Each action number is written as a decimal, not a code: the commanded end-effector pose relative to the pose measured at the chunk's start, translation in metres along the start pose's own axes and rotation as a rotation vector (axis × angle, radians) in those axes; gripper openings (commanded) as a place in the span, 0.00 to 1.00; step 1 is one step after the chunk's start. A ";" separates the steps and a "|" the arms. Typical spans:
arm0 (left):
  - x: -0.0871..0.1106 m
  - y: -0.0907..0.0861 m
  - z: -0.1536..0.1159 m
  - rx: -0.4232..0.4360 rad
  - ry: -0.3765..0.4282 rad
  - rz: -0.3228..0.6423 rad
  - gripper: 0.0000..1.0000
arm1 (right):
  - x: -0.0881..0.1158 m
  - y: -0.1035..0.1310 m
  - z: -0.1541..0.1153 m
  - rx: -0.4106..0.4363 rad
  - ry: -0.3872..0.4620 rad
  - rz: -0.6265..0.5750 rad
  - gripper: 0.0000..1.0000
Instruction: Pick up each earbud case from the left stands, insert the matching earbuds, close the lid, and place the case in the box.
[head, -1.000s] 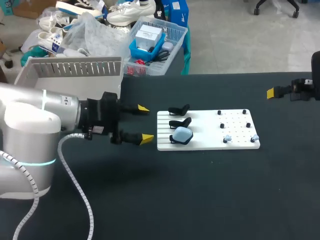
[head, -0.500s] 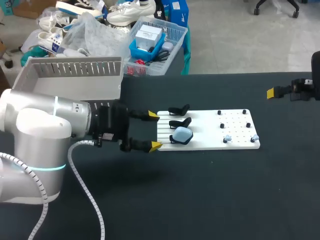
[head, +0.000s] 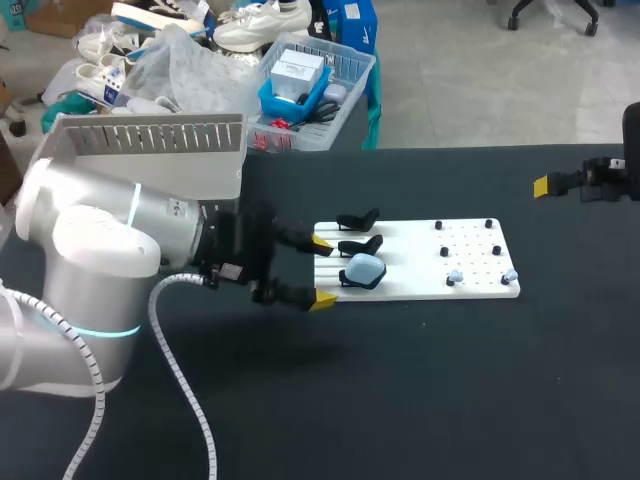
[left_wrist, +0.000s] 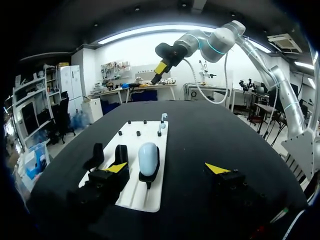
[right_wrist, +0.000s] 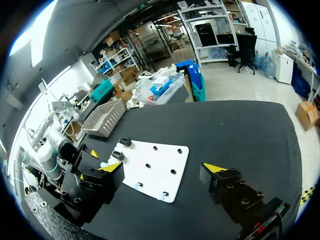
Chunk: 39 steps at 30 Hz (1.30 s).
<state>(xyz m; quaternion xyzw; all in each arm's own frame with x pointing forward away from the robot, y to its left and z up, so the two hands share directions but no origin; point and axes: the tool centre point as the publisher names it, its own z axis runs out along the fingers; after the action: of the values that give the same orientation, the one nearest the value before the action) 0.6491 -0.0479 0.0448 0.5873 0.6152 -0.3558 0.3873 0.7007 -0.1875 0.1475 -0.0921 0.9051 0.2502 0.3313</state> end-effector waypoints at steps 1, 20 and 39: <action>-0.001 0.009 0.009 0.029 0.018 -0.019 1.00 | -0.001 0.001 0.000 0.006 0.002 0.001 1.00; 0.001 0.020 0.031 -0.013 0.051 -0.069 1.00 | -0.001 0.001 0.000 0.006 0.002 0.001 1.00; 0.002 0.026 0.041 -0.008 0.066 -0.128 0.67 | -0.001 0.001 0.000 0.006 0.002 0.001 1.00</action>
<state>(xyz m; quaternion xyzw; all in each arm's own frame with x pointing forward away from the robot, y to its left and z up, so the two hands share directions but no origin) 0.6742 -0.0798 0.0271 0.5548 0.6650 -0.3575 0.3495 0.7007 -0.1875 0.1475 -0.0921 0.9051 0.2502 0.3313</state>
